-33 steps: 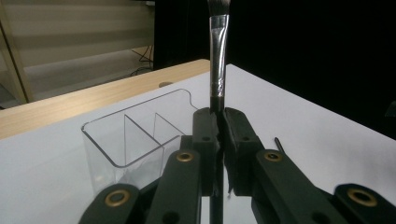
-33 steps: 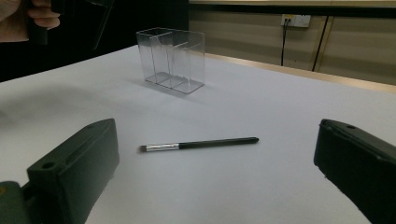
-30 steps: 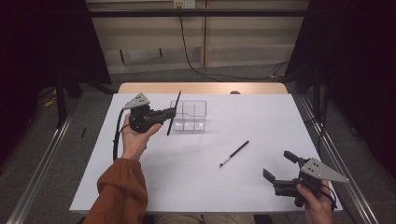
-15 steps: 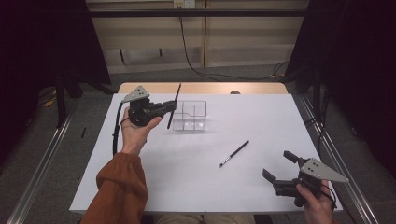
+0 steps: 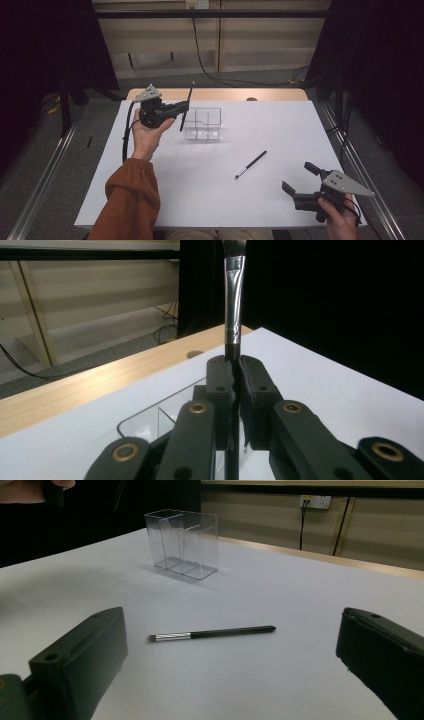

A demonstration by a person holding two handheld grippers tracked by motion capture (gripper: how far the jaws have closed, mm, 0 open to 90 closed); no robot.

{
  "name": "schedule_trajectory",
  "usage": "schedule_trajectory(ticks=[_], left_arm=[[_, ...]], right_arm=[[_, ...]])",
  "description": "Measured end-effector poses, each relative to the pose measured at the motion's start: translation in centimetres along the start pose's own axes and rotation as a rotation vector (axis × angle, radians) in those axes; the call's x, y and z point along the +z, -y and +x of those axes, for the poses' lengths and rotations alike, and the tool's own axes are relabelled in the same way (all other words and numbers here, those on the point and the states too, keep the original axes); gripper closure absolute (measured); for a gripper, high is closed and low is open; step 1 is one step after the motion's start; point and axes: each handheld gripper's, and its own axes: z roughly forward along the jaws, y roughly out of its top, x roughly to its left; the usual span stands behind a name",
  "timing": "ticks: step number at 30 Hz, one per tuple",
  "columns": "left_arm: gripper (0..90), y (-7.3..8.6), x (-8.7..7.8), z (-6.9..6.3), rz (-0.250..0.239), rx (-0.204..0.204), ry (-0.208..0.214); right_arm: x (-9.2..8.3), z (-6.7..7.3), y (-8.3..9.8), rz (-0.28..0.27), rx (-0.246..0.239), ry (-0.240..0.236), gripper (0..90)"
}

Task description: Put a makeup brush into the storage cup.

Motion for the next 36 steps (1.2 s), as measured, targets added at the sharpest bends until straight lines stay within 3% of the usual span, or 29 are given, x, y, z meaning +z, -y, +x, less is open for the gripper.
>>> schedule_trajectory(ticks=[10, 24, 29, 36], left_arm=[[84.2, -1.6, 1.3, -0.2, 0.025, 0.048, -0.021], [84.2, -2.5, 2.8, 1.1, -0.005, 0.027, -0.041], [84.2, -3.1, 3.3, 1.3, -0.012, 0.06, -0.04], [84.2, -2.8, 3.8, 1.9, -0.015, 0.053, -0.051]], right_arm=[[0.0, 0.0, 0.0, 0.0, 0.004, 0.0, 0.0], [0.0, -0.1, 0.0, 0.0, 0.006, 0.0, 0.0], [0.0, -0.1, 0.0, 0.001, 0.007, 0.0, 0.0], [0.0, -0.1, 0.0, 0.001, 0.003, -0.002, 0.0]])
